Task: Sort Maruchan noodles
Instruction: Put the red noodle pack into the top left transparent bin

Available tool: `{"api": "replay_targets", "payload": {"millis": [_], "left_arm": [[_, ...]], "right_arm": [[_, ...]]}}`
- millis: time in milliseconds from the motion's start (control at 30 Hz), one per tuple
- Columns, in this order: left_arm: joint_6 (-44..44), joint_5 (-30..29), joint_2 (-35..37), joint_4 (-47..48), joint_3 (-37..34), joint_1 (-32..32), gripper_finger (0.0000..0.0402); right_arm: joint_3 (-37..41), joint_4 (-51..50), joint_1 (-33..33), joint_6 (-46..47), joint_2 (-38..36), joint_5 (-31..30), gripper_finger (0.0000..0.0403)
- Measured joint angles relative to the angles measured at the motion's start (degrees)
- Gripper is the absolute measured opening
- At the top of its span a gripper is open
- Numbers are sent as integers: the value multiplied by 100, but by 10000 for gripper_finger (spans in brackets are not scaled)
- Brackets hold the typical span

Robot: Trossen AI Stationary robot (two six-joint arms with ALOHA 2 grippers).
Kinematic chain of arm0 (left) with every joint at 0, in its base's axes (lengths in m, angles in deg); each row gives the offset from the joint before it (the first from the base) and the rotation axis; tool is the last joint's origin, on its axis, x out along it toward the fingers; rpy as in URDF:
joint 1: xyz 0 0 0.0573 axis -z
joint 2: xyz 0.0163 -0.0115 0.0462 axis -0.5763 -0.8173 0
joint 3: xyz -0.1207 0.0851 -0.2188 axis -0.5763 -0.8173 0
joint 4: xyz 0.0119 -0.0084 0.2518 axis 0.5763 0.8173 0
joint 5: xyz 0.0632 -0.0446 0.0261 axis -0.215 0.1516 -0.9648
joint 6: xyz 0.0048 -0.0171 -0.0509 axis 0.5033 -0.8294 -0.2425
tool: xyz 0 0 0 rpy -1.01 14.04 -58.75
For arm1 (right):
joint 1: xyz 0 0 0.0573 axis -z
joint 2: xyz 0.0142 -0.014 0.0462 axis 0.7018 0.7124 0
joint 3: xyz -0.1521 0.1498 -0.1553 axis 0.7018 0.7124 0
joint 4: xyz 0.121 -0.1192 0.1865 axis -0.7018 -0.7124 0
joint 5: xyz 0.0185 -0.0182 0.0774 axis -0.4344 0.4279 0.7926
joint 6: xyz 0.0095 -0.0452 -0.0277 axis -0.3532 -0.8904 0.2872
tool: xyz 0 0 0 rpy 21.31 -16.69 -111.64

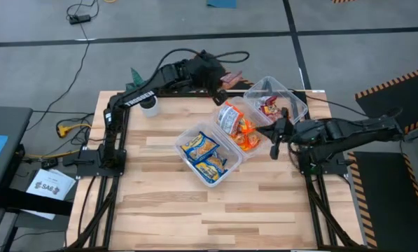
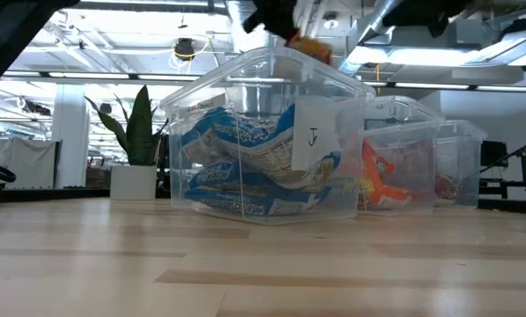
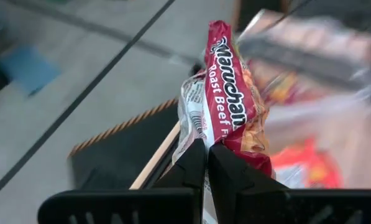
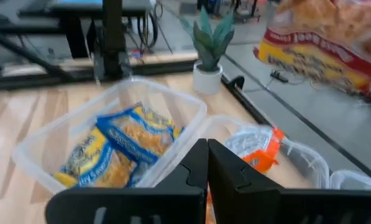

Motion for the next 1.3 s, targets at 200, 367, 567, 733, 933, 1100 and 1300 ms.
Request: {"api": "replay_targets", "payload": {"millis": [200, 367, 567, 733, 933, 1100, 1300], "left_arm": [[226, 587, -231, -1246, -92, -35, 0], [213, 1294, -526, -2048, -103, -169, 0], [-86, 2322, -1194, -3303, -96, -297, 0], [-363, 2861, -1803, -4540, -86, -343, 0], [-430, 2848, -2438, -5652, -85, -345, 0], [-593, 2816, -2584, -5943, -85, -334, 8], [-536, 3063, -2584, -5936, -82, -323, 68]], "right_arm": [[-6, 17, -106, 0, -499, 6, 27], [-7, 4, -264, -37, -802, 12, 27], [-4, 41, -416, -44, -905, 15, 27], [-4, 33, -505, -150, -889, 15, 27], [-4, 37, -555, -153, -897, 12, 27], [-4, 37, -570, -151, -894, 15, 27], [-4, 39, -568, -151, -892, 12, 27]]}}
